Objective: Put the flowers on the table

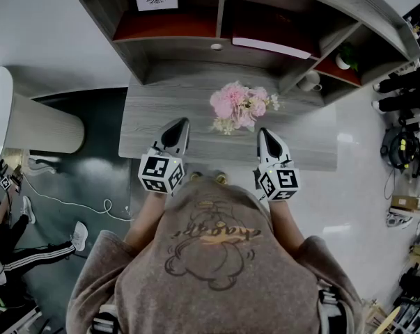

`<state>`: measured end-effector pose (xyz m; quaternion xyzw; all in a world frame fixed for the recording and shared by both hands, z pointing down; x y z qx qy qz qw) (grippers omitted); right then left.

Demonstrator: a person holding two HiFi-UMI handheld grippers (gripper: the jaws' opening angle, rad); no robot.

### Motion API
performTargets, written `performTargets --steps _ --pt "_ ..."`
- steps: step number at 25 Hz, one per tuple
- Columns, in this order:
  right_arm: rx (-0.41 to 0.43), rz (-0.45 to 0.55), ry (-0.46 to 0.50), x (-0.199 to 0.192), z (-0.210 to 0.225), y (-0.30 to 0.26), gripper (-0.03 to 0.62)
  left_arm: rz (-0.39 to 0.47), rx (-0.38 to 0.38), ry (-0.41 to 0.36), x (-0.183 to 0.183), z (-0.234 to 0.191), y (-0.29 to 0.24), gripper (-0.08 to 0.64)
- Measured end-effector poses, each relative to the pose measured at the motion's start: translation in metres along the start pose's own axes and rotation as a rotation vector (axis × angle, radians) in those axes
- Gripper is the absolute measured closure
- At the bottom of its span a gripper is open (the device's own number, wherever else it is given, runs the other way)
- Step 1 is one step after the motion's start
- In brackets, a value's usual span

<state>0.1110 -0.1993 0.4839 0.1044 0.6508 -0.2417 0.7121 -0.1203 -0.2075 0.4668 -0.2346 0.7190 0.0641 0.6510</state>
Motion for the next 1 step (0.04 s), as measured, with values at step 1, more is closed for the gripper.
performTargets --steps 1 --pt "0.000 0.000 -0.001 -0.0003 0.0001 0.0001 0.594 0.000 0.000 0.000 -0.0003 0.0004 -0.0002 0.549"
Point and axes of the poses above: the fingertips, and each gripper's own axes: y backward along the fingers, z to its right, x out of its top, the point moved 2 cm from there along y, backward along the fingers, and after that the axes turned 3 degrees about x, right-handed, at the moved point
